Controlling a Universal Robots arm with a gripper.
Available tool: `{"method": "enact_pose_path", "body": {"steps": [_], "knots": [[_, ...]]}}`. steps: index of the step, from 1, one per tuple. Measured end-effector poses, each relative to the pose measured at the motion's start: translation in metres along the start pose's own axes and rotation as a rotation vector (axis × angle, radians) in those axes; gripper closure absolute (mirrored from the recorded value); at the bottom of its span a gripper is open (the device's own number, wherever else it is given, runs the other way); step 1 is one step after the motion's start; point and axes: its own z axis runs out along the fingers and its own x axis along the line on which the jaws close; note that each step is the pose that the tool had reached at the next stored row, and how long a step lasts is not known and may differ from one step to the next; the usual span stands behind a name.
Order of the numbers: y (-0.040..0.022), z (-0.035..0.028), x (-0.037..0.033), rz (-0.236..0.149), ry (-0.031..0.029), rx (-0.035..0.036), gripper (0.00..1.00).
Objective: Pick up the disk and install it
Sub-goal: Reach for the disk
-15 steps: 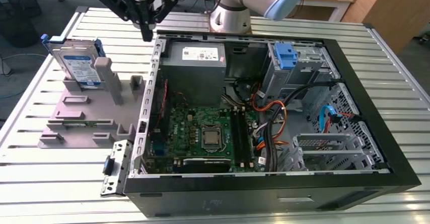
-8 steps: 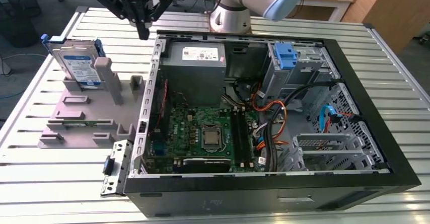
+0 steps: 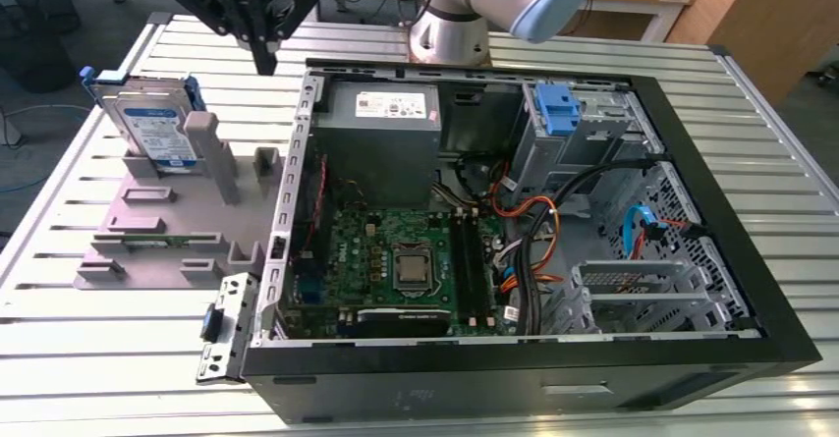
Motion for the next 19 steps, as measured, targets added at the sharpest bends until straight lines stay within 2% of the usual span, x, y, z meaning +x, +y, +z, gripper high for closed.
{"method": "enact_pose_path", "body": {"steps": [8,19], "knots": [[0.0028,0.002,0.015,0.0,0.0,0.0,0.89],[0.0028,0.0021,0.0165,0.0,0.0,0.0,0.89]]}}
